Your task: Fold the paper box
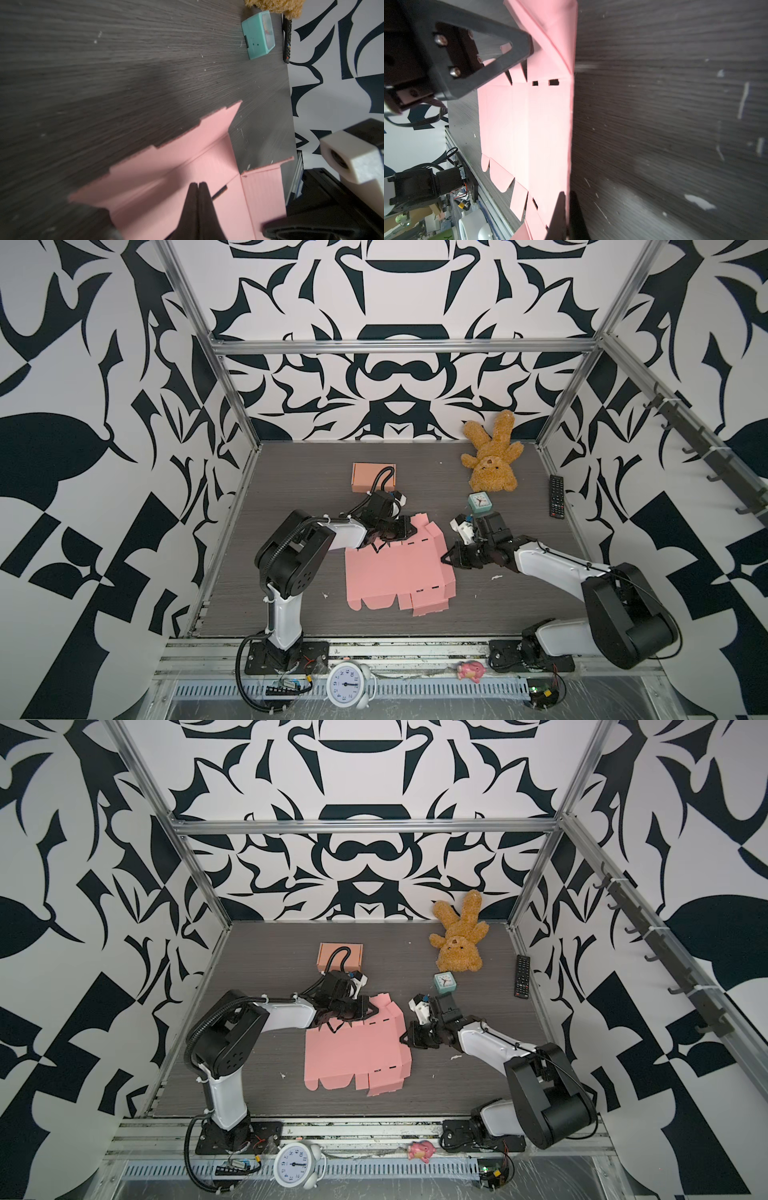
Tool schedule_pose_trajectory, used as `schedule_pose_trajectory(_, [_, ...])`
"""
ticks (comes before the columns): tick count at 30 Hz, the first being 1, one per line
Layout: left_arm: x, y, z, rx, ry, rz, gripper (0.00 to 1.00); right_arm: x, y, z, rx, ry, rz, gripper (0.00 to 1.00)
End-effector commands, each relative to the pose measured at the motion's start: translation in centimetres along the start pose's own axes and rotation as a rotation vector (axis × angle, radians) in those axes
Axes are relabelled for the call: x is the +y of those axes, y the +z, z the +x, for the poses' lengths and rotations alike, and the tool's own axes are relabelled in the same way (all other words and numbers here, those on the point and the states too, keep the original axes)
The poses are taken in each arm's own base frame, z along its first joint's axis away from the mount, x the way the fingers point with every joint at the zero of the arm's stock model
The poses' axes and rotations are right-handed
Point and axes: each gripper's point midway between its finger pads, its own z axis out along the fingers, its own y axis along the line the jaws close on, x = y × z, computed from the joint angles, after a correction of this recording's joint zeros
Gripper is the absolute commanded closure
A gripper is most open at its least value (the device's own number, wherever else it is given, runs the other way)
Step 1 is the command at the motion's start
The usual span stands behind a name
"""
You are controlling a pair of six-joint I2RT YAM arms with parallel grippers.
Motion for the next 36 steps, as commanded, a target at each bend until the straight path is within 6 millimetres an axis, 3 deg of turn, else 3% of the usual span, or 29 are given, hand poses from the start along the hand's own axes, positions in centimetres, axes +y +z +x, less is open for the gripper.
schedule_pose_trajectory(1, [-1.1,0.6,-1.6,-0.037,0.008,0.033,1.00,0.4,-0.2,0.2,-0.009,-0.017,0.004,0.98])
schedule_pose_trajectory(13, [-2.7,1.9,-2.3,-0.018,0.066,0.089,1.00,0.5,0.0,0.1,-0.007,-0.021,0.013,0.98])
schedule_pose_trajectory(28, [-4.9,0.5,-0.1,0.023,0.110,0.103,1.00,0.3,0.0,0.1,-0.012,-0.014,0.026,0.98])
schedule_pose_trajectory(36, [-5.0,-0.2,2.0,0.054,0.106,0.095,1.00,0.2,-0.1,-0.4,-0.023,-0.018,0.037,0.99])
